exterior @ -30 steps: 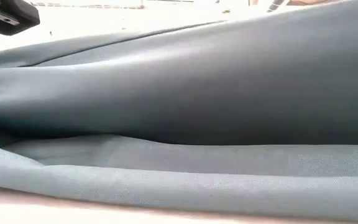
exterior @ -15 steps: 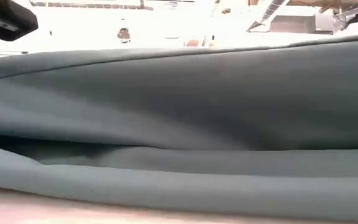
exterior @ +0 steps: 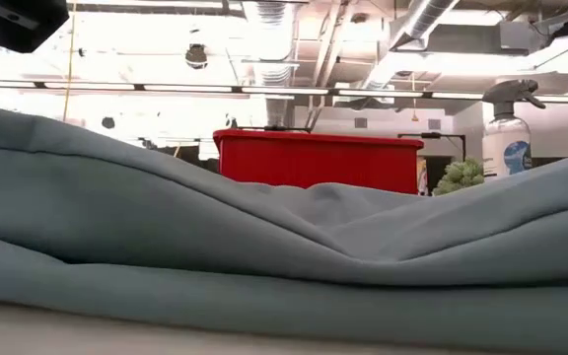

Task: Fold Laundry from Bin
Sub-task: Fold the blue pants

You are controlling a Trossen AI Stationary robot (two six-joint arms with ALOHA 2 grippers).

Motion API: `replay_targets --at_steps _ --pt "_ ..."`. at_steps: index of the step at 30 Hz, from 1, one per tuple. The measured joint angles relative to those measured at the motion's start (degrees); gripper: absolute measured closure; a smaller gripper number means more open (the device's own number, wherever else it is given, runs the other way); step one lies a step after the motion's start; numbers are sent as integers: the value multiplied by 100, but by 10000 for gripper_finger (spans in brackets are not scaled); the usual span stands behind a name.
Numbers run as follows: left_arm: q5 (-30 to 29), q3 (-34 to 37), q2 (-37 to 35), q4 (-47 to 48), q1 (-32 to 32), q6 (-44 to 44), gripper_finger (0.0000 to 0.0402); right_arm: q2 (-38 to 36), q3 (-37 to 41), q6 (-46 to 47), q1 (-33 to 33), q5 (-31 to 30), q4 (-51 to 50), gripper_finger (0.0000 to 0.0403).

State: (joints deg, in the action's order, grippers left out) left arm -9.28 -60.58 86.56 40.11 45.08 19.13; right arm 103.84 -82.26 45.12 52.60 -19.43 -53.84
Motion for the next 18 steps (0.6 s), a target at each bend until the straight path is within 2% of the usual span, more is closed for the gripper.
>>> replay_targets --at_steps 8,13,18 --pt "-79 0 0 -24 -13 99 363 454 42 161 -139 -300 269 290" --pt "-43 1 0 3 -13 161 362 967 43 355 -105 220 340 290" --pt "7 0 0 179 -54 103 362 1098 44 590 41 269 310 290"
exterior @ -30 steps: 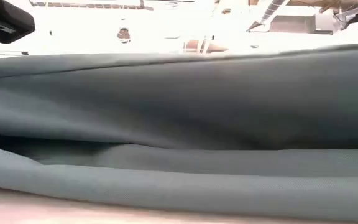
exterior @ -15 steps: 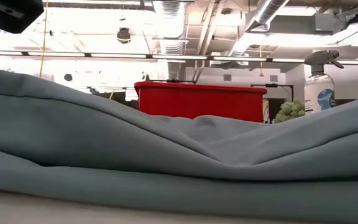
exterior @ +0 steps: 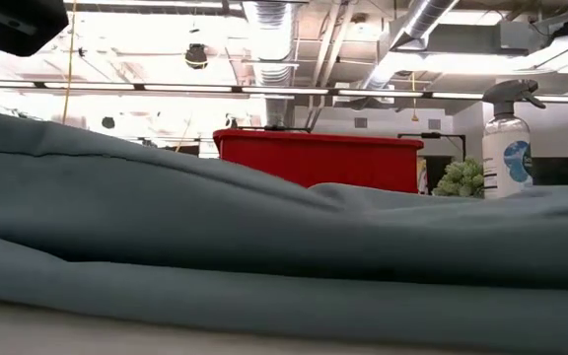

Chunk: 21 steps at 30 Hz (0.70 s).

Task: Fold Laundry from Bin
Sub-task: Fold the blue pants

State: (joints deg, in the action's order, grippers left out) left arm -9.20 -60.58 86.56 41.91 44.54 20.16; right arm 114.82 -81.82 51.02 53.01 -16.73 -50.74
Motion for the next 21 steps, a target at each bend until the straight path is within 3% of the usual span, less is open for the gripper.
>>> replay_targets --at_steps 3,6,11,15,21 --pt "148 -89 4 645 -116 368 362 -10 -2 16 2 0 0 290" --pt "-215 -303 -20 1440 -255 948 362 -10 -2 61 -8 13 41 290" --pt "-2358 -384 -322 1120 -375 1275 362 -10 -2 302 27 31 71 290" --pt "-2191 -124 -391 347 -706 1229 362 0 -2 313 76 170 226 290" --pt "-1622 932 -490 -1350 -1046 701 362 -25 -89 545 18 95 119 290"
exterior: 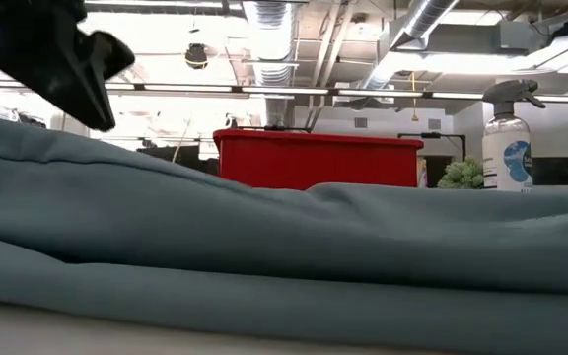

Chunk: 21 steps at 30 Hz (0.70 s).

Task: Fold Laundry from Bin
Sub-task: Fold the blue pants

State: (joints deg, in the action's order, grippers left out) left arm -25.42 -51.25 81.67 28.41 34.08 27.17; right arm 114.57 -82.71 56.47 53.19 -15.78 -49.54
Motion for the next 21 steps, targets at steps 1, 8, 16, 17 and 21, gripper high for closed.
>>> replay_targets --at_steps 1,8,16,17,21 --pt "52 169 -97 -121 -67 46 362 -52 -68 1 -32 -53 -85 290" --pt "688 1232 -339 -301 -316 735 362 -788 -489 1304 -283 -732 -1767 290" --pt "821 1406 -323 -309 -334 662 362 -1050 -431 5850 -396 704 -3797 305" --pt "825 1406 -323 -309 -334 652 362 -1052 -404 6005 -394 1044 -3613 307" --pt "827 1406 -323 -284 -334 650 362 -844 -362 6398 -288 1831 -3076 315"
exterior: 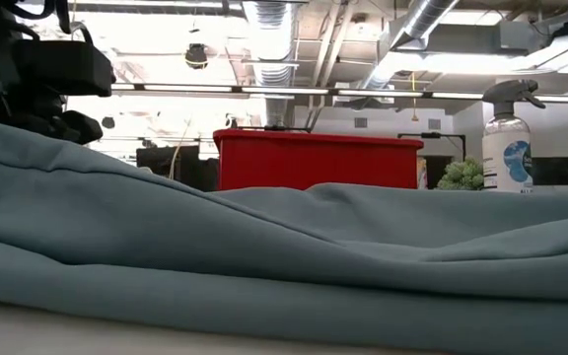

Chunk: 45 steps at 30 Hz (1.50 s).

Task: Fold Laundry from Bin
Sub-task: Fold the blue pants

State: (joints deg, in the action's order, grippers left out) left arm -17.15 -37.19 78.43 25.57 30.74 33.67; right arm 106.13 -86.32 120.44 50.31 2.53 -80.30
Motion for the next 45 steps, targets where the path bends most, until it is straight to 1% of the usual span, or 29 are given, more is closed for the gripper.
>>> replay_targets --at_steps 3,8,11,14,20,21,24,30,34,36,38,40,43,45 --pt "-4 0 0 71 0 0 362 148 10 331 64 69 90 322" --pt "-7 0 0 217 0 7 362 544 7 206 -7 235 65 336" --pt "22 0 -2 352 -2 7 362 838 7 -129 -157 388 170 342" --pt "40 0 -9 443 -2 4 362 1139 9 -559 -370 404 185 347" --pt "39 0 -9 503 -2 -17 362 1706 7 -2035 -1053 372 113 349" --pt "38 0 -10 527 -2 -52 362 1780 5 -2255 -1157 314 99 349" --pt "11 0 -9 601 -2 -221 362 1924 81 -2769 -1416 -291 11 349" --pt "-98 0 -11 729 -3 -277 362 1906 714 -3424 -2136 -1217 -87 349" --pt "-117 0 -11 778 -4 -272 362 1708 990 -3783 -2746 -1966 144 349" --pt "-129 0 -11 784 -4 -266 362 1556 1014 -4162 -3076 -2237 270 349" --pt "-138 0 -11 800 -4 -198 362 1268 1023 -4507 -3328 -2278 298 349" --pt "-155 0 -11 805 -4 -144 362 830 1016 -4658 -3444 -2293 84 349" --pt "-160 0 -11 809 -4 -145 362 20 1010 -4575 -3469 -2260 -410 349" --pt "-162 0 -11 813 -4 -140 362 -513 1010 -4337 -3439 -2105 -734 349"
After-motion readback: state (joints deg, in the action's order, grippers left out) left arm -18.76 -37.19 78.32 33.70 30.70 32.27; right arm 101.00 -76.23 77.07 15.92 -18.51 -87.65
